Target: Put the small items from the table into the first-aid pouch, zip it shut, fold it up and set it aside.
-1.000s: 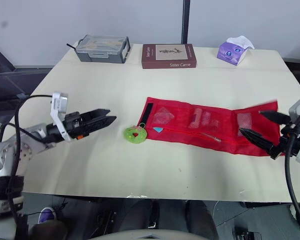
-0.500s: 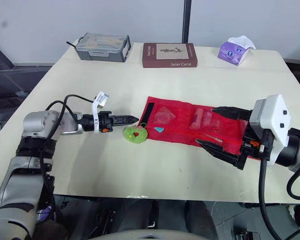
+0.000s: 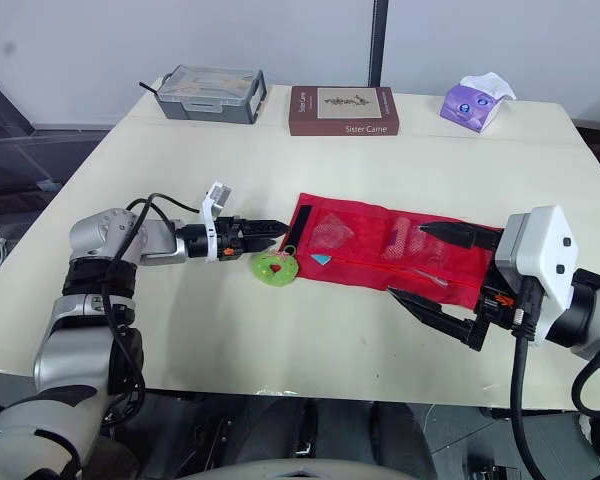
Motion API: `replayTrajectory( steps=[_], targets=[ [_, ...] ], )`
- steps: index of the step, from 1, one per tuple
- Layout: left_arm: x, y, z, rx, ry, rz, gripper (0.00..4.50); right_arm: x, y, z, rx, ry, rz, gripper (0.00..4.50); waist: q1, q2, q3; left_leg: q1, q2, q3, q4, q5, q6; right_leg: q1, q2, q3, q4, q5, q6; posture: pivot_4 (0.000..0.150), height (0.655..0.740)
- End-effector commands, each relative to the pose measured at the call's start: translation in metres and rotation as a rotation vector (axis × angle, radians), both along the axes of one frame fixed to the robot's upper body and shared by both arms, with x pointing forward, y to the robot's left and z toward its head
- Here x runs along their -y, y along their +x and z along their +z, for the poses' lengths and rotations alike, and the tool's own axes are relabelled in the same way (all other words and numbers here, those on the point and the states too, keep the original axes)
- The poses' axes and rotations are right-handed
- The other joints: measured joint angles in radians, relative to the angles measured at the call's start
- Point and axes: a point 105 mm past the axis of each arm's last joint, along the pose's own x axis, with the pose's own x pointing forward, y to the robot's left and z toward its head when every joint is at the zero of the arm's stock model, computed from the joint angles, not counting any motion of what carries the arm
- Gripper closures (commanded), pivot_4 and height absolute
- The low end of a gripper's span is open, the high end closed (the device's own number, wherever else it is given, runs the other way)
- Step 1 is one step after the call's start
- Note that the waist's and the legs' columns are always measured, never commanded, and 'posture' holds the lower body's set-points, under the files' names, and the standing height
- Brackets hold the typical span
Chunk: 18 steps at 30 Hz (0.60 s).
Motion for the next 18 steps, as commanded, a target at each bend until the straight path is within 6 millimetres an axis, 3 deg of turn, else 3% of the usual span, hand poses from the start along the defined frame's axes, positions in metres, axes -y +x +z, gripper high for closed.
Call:
replayTrajectory(
  steps=[1,7,14,18],
  targets=[
    [0.009,0.004,0.016,-0.021,-0.084,0.001,0.0,-0.003,-0.004,0.004,0.034,-0.009,0.008,0.12,0.002,0.0,0.0,0.0,0.0,0.0,0.0,0.0,0.0,0.0,0.0,0.0,0.0,0.0,0.001,0.15,0.74],
    [0.019,0.009,0.014,-0.088,-0.149,0.03,0.0,-0.005,-0.007,0.001,0.025,-0.006,0.0,0.12,0.002,0.0,0.0,0.0,0.0,0.0,0.0,0.0,0.0,0.0,0.0,0.0,0.0,0.001,0.002,0.15,0.74],
    [-0.008,0.025,0.024,0.006,0.029,0.154,0.0,-0.004,-0.009,0.0,0.025,-0.013,-0.022,0.12,0.001,0.0,0.0,0.0,0.0,0.0,0.0,0.0,0.0,0.0,0.0,0.0,0.0,0.001,0.002,0.15,0.74],
    [0.005,0.036,0.019,0.089,0.113,0.155,0.0,-0.004,-0.008,-0.002,0.026,-0.008,-0.034,0.12,0.007,-0.001,0.0,0.0,0.0,0.0,0.0,0.0,0.0,0.0,-0.001,0.0,0.0,0.001,0.002,0.15,0.74]
  ],
)
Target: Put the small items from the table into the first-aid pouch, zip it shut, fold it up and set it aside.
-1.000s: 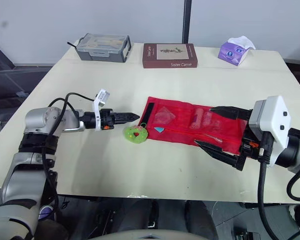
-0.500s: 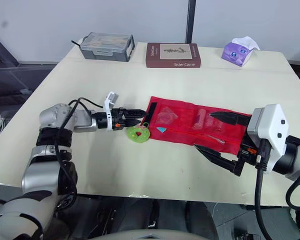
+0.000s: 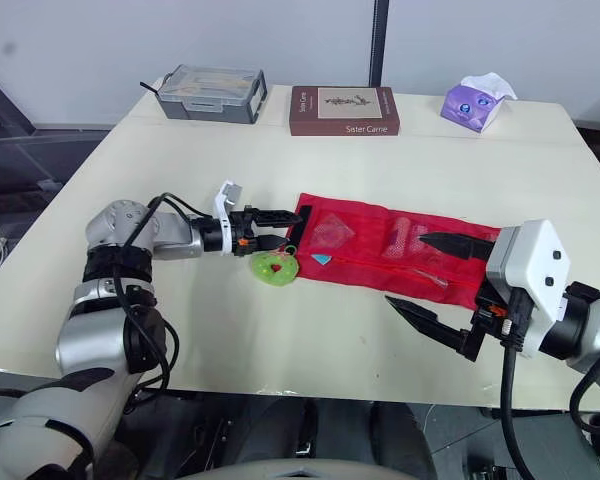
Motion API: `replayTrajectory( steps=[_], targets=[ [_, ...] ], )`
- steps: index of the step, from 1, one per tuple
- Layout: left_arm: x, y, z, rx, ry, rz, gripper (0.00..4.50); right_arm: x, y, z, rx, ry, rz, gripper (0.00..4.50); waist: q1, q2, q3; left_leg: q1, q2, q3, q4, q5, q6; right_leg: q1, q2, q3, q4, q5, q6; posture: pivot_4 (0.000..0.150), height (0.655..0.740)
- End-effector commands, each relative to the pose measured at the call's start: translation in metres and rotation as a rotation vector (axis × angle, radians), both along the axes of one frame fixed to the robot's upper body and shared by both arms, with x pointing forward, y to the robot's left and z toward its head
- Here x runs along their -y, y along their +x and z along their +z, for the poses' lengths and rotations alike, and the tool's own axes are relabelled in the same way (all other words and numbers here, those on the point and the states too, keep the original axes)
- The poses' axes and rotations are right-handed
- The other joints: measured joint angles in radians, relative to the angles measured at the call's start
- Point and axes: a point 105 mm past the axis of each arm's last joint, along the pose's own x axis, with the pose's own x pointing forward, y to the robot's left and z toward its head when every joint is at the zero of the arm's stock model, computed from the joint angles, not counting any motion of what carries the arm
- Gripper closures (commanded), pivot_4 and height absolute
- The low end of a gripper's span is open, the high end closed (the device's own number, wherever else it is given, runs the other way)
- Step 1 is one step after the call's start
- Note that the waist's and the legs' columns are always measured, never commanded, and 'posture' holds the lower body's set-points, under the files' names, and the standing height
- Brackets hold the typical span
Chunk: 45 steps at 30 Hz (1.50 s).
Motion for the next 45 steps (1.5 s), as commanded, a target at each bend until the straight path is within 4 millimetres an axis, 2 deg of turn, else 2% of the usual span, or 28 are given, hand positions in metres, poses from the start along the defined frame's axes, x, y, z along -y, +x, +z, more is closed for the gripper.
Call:
replayTrajectory(
  steps=[1,4,6,11,14,23,26,33,37,39,40,45],
  targets=[
    [0.019,0.014,0.005,0.103,0.059,-0.012,0.0,-0.002,-0.002,0.007,0.058,-0.005,-0.001,0.12,0.008,0.0,0.0,0.0,-0.001,0.0,0.0,0.0,0.0,0.0,-0.002,-0.001,0.0,0.0,0.0,0.15,0.74],
    [0.024,0.02,-0.003,0.147,0.127,-0.022,0.0,-0.003,-0.002,0.008,0.062,-0.003,-0.001,0.12,0.014,0.0,-0.001,0.0,-0.003,0.0,0.0,0.0,0.0,0.0,-0.004,-0.001,0.0,0.0,0.0,0.15,0.74],
    [0.031,0.024,-0.004,0.145,0.114,-0.03,0.0,-0.003,-0.002,0.009,0.064,-0.003,-0.005,0.12,0.013,0.0,-0.001,0.0,-0.003,0.0,0.0,0.0,0.0,0.0,-0.004,-0.001,0.0,-0.002,-0.004,0.15,0.74],
    [0.053,0.02,0.01,0.048,-0.085,-0.092,0.0,-0.003,-0.005,0.009,0.067,0.001,-0.019,0.12,0.013,-0.001,-0.001,-0.001,-0.003,0.0,0.0,0.0,0.0,0.0,-0.003,-0.001,0.0,-0.002,-0.003,0.15,0.74],
    [0.06,0.015,0.019,0.013,-0.163,-0.138,0.0,-0.003,-0.006,0.008,0.063,0.002,-0.033,0.12,0.009,-0.001,0.0,-0.001,-0.003,0.0,0.0,0.0,0.001,0.0,-0.002,-0.002,-0.001,0.0,0.0,0.15,0.74],
    [0.06,0.006,0.035,0.006,-0.242,-0.202,0.0,-0.002,-0.009,0.006,0.055,0.016,-0.055,0.12,0.0,-0.001,0.0,-0.001,-0.003,-0.001,0.0,0.0,0.001,0.0,-0.001,-0.001,0.0,0.0,0.001,0.15,0.74],
    [0.054,-0.002,0.033,0.002,-0.212,-0.241,0.0,-0.002,-0.009,0.004,0.046,0.02,-0.06,0.12,-0.001,-0.001,0.0,-0.001,-0.003,-0.001,0.0,0.0,0.001,0.0,-0.001,-0.001,0.0,0.0,0.001,0.15,0.74],
    [0.051,-0.019,0.01,-0.018,-0.166,-0.274,0.0,-0.002,-0.008,0.0,0.028,0.02,-0.06,0.12,-0.001,-0.001,-0.001,0.0,-0.002,0.0,0.0,0.0,0.001,0.0,-0.002,0.0,0.0,0.0,0.0,0.15,0.74],
    [0.053,-0.018,0.005,-0.008,-0.181,-0.243,0.94,-0.003,-0.007,0.0,0.017,0.019,-0.037,0.0,0.002,-0.001,-0.001,-0.001,-0.002,-0.001,0.001,0.0,0.001,0.0,-0.002,-0.001,0.0,0.0,0.0,0.15,0.74],
    [0.05,-0.018,0.007,-0.003,-0.197,-0.225,1.8,-0.005,-0.007,-0.001,0.01,0.022,-0.023,0.0,0.002,-0.001,0.0,-0.001,-0.002,-0.001,0.001,0.0,0.001,0.0,-0.002,-0.001,0.0,0.0,0.0,0.15,0.74],
    [0.048,-0.018,0.008,-0.002,-0.206,-0.216,1.96,-0.006,-0.007,-0.001,0.005,0.025,-0.018,0.0,0.001,-0.001,0.0,-0.001,-0.002,-0.001,0.001,0.0,0.001,0.0,-0.002,-0.001,0.0,0.0,0.0,0.15,0.74],
    [0.04,-0.02,0.013,0.002,-0.255,-0.172,3.66,-0.014,-0.003,-0.005,-0.041,0.058,0.017,0.0,-0.002,-0.001,-0.001,0.0,-0.002,-0.001,0.001,0.0,0.001,0.0,-0.001,-0.001,0.0,0.0,0.0,0.15,0.74]
  ],
)
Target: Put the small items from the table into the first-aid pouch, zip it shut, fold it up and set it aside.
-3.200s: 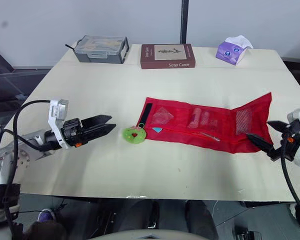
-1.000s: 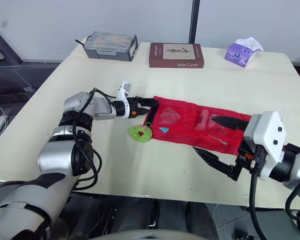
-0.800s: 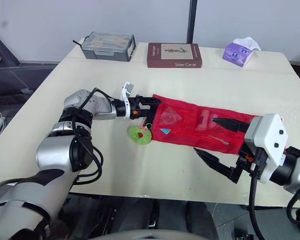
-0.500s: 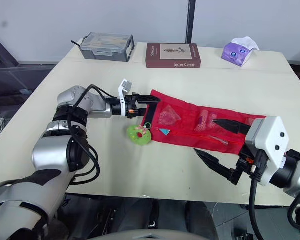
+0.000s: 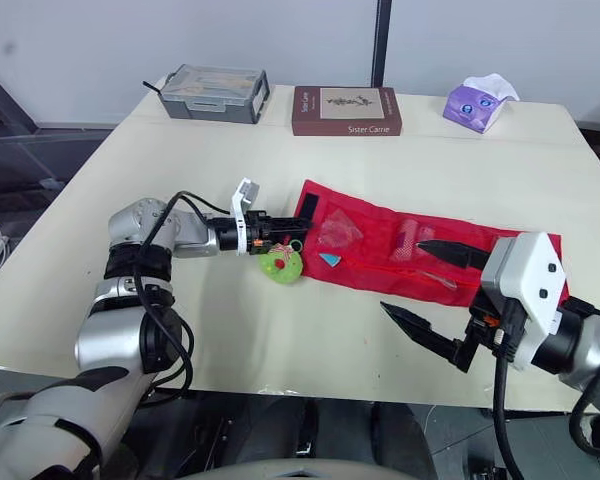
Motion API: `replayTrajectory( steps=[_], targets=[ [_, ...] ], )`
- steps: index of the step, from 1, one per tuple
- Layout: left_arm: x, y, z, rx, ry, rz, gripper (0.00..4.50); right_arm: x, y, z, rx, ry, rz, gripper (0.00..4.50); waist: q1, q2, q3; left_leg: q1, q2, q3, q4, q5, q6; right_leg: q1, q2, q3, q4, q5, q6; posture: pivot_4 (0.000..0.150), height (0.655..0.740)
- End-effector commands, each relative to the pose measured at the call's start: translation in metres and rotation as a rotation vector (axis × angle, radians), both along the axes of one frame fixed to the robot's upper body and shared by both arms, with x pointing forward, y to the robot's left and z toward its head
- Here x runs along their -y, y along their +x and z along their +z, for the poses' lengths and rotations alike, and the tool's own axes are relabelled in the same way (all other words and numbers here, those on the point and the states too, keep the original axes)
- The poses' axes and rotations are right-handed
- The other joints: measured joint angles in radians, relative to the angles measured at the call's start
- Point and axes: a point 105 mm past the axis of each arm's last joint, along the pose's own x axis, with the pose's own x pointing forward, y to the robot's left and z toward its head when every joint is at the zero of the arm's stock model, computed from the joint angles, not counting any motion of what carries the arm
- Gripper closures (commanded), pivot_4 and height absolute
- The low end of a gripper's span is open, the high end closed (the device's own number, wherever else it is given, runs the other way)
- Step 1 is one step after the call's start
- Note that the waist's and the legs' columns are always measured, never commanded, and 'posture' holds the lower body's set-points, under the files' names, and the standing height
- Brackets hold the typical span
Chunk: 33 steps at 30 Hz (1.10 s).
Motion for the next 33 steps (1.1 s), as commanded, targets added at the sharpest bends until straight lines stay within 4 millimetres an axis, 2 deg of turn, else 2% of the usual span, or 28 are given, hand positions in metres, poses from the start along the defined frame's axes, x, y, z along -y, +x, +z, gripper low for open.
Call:
replayTrajectory(
  steps=[1,2,4,10,15,22,26,32,33],
  targets=[
    [-0.002,-0.002,0.017,0.04,-0.073,0.018,4.01,-0.011,0.001,0.0,-0.021,0.029,0.044,0.0,-0.002,0.0,0.0,0.0,0.0,0.0,0.0,0.0,0.0,0.0,0.0,0.0,0.0,0.0,0.0,0.15,0.74],
    [-0.002,-0.004,0.019,0.043,-0.091,0.024,4.47,-0.014,0.003,-0.003,-0.04,0.041,0.05,0.0,-0.001,0.0,0.0,0.0,0.0,0.0,0.0,0.0,0.0,0.0,0.0,0.0,0.0,0.0,0.0,0.15,0.74],
    [-0.002,-0.005,0.022,0.044,-0.115,0.044,4.47,-0.02,0.009,-0.008,-0.076,0.058,0.044,0.0,0.0,0.0,0.0,0.0,0.0,0.0,0.0,0.0,0.0,0.0,0.0,0.0,0.0,0.0,0.0,0.15,0.74],
    [0.007,-0.012,0.021,0.055,-0.173,0.098,4.47,-0.047,0.04,-0.043,-0.199,0.077,-0.029,0.0,0.001,-0.001,-0.001,0.0,0.0,0.0,0.0,0.003,-0.005,0.0,-0.001,0.0,0.0,0.0,0.0,0.15,0.74],
    [0.014,-0.014,0.019,0.061,-0.187,0.12,4.47,-0.064,0.045,-0.057,-0.245,0.071,-0.015,0.0,0.001,-0.001,-0.001,0.0,0.0,0.0,0.0,0.003,-0.005,0.0,-0.002,0.0,0.0,0.0,0.0,0.15,0.74],
    [0.02,-0.017,0.017,0.057,-0.196,0.13,4.47,-0.083,0.067,-0.071,-0.3,0.074,-0.044,0.0,0.0,-0.001,-0.001,0.0,-0.001,0.0,0.0,0.003,-0.006,0.0,0.0,0.0,0.001,0.0,0.0,0.15,0.74],
    [0.021,-0.018,0.017,0.058,-0.197,0.138,4.47,-0.087,0.082,-0.077,-0.371,0.128,-0.117,0.0,0.0,-0.001,-0.001,0.0,-0.001,0.0,0.0,0.003,-0.006,0.0,0.0,0.0,0.001,0.0,0.0,0.15,0.74],
    [0.02,-0.019,0.017,0.062,-0.188,0.144,4.47,-0.104,0.088,-0.077,-0.425,0.198,-0.096,0.0,-0.002,-0.001,-0.001,0.001,-0.001,-0.001,-0.001,0.003,-0.006,0.0,0.001,0.0,0.001,0.0,0.0,0.15,0.74],
    [0.02,-0.019,0.016,0.063,-0.185,0.143,4.49,-0.107,0.089,-0.075,-0.431,0.212,-0.092,0.25,-0.003,-0.001,-0.001,0.001,-0.001,-0.001,-0.001,0.004,-0.006,0.0,0.001,0.0,0.001,0.0,0.0,0.15,0.74]
  ],
)
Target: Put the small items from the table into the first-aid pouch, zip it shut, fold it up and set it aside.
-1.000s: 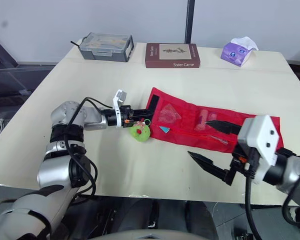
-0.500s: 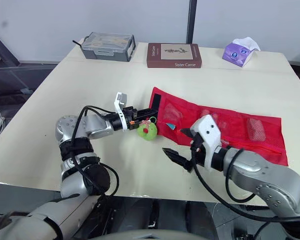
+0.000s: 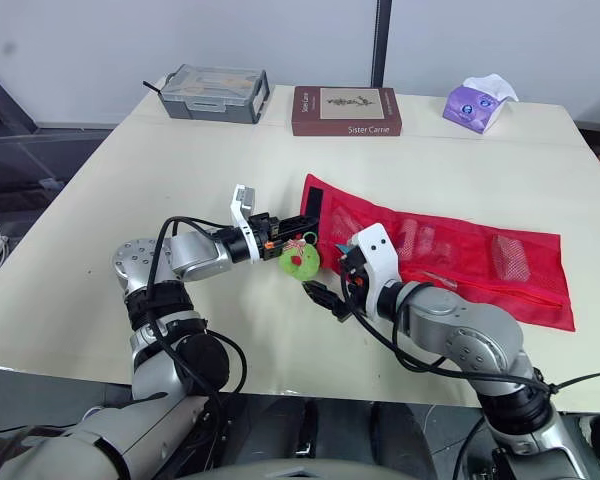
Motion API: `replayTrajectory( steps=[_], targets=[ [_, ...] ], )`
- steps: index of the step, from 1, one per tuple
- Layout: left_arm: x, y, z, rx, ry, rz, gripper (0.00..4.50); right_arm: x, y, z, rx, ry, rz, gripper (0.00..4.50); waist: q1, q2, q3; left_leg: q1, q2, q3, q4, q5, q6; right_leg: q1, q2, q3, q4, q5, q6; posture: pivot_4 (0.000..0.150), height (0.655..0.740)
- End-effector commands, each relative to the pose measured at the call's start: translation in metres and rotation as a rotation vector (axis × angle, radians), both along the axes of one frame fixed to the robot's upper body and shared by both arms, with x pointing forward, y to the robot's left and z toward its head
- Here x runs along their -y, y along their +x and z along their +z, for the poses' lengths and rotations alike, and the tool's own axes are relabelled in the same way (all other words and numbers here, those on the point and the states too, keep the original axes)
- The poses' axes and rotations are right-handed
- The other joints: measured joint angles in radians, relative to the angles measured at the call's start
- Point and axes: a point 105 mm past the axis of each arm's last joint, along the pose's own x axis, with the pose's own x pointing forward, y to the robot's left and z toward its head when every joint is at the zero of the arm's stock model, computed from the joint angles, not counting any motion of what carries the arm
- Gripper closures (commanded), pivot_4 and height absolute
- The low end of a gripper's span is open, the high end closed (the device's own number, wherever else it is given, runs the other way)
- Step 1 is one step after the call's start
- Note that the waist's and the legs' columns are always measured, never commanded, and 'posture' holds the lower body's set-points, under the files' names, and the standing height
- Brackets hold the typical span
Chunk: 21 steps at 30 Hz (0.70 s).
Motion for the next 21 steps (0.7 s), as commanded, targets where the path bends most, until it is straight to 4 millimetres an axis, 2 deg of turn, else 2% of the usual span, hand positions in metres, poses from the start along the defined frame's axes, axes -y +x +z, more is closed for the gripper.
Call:
replayTrajectory(
  steps=[1,2,3,5,6,9,10,11,15,16,17,18,19,21],
  targets=[
    [0.001,-0.003,0.009,0.05,-0.012,-0.003,4.5,-0.011,0.004,0.016,0.024,0.073,0.011,0.55,-0.001,0.0,0.0,0.0,0.0,0.0,0.0,0.0,0.0,0.0,0.0,0.0,0.0,0.0,0.0,0.15,0.74],
    [0.001,-0.004,0.009,0.052,-0.008,-0.004,4.5,-0.013,0.005,0.018,0.02,0.086,0.01,0.62,-0.001,0.0,0.0,0.0,0.0,0.0,0.0,0.0,0.0,0.0,0.0,0.0,0.0,0.0,0.0,0.15,0.74],
    [0.001,-0.004,0.008,0.055,-0.005,-0.005,4.5,-0.016,0.006,0.019,0.013,0.101,0.007,1.16,-0.002,0.0,0.0,0.0,0.0,0.0,0.0,0.0,0.0,0.0,0.0,0.0,0.0,0.0,0.0,0.15,0.74],
    [0.002,-0.005,0.008,0.059,0.001,-0.005,4.5,-0.019,0.007,0.021,0.0,0.12,0.001,1.94,-0.002,0.0,0.0,0.0,0.0,0.0,0.0,0.0,0.0,0.0,0.0,0.0,0.0,0.0,0.0,0.15,0.74],
    [0.002,-0.006,0.008,0.06,0.003,-0.005,4.5,-0.02,0.007,0.021,-0.005,0.122,-0.001,2.51,-0.003,0.0,0.0,0.0,0.0,0.0,0.0,0.0,0.0,0.0,0.0,0.0,0.0,0.0,0.0,0.15,0.74],
    [0.001,-0.007,0.006,0.061,0.009,-0.002,4.5,-0.024,0.006,0.022,-0.019,0.132,0.01,3.68,-0.002,0.0,0.0,0.0,0.0,-0.001,0.0,0.0,0.0,0.0,0.0,0.0,0.0,0.0,0.0,0.15,0.74],
    [0.001,-0.007,0.006,0.061,0.01,-0.002,4.5,-0.025,0.006,0.022,-0.024,0.138,0.014,4.33,-0.002,0.0,0.0,0.0,0.0,-0.001,0.0,0.0,0.0,0.0,0.0,0.0,0.0,0.0,0.0,0.15,0.74],
    [0.001,-0.007,0.006,0.061,0.01,-0.001,4.5,-0.026,0.006,0.022,-0.026,0.142,0.016,4.43,-0.002,0.0,0.0,0.0,0.0,-0.001,0.0,0.0,0.0,0.0,0.0,0.0,0.0,0.0,0.0,0.15,0.74],
    [0.0,-0.007,0.006,0.063,0.014,0.006,4.5,-0.028,0.0,0.023,-0.062,0.163,0.066,4.43,-0.002,0.0,0.0,0.0,0.0,-0.001,0.0,0.0,0.0,0.0,0.0,0.0,0.0,0.0,0.0,0.15,0.74],
    [0.0,-0.007,0.006,0.064,0.014,0.007,4.5,-0.028,-0.001,0.022,-0.071,0.166,0.077,4.04,-0.002,0.0,0.0,0.0,0.0,-0.001,0.0,0.0,0.0,0.0,0.0,0.0,0.0,0.0,0.0,0.15,0.74],
    [0.0,-0.007,0.006,0.064,0.015,0.008,4.5,-0.028,-0.001,0.022,-0.075,0.164,0.084,3.88,-0.003,0.0,0.0,0.0,0.0,-0.001,-0.001,0.0,0.0,0.0,0.0,0.0,0.0,0.0,0.0,0.15,0.74],
    [0.0,-0.007,0.006,0.064,0.015,0.009,4.5,-0.026,0.002,0.019,-0.081,0.148,0.063,3.43,-0.003,0.0,0.0,0.0,0.0,-0.001,-0.001,0.0,0.0,0.0,0.0,0.0,0.0,0.0,0.0,0.15,0.74],
    [0.0,-0.007,0.006,0.065,0.015,0.009,4.5,-0.024,0.005,0.015,-0.084,0.128,0.036,3.22,-0.003,0.0,0.0,0.0,0.0,-0.001,-0.001,0.0,0.0,0.0,0.0,0.0,0.0,0.0,0.0,0.15,0.74],
    [-0.001,-0.007,0.006,0.067,0.016,0.009,4.5,-0.024,0.008,0.011,-0.081,0.1,0.025,2.51,-0.004,0.0,0.0,0.0,0.0,-0.001,-0.001,0.0,0.0,0.0,0.0,0.0,0.0,0.0,0.0,0.15,0.74]
  ],
)
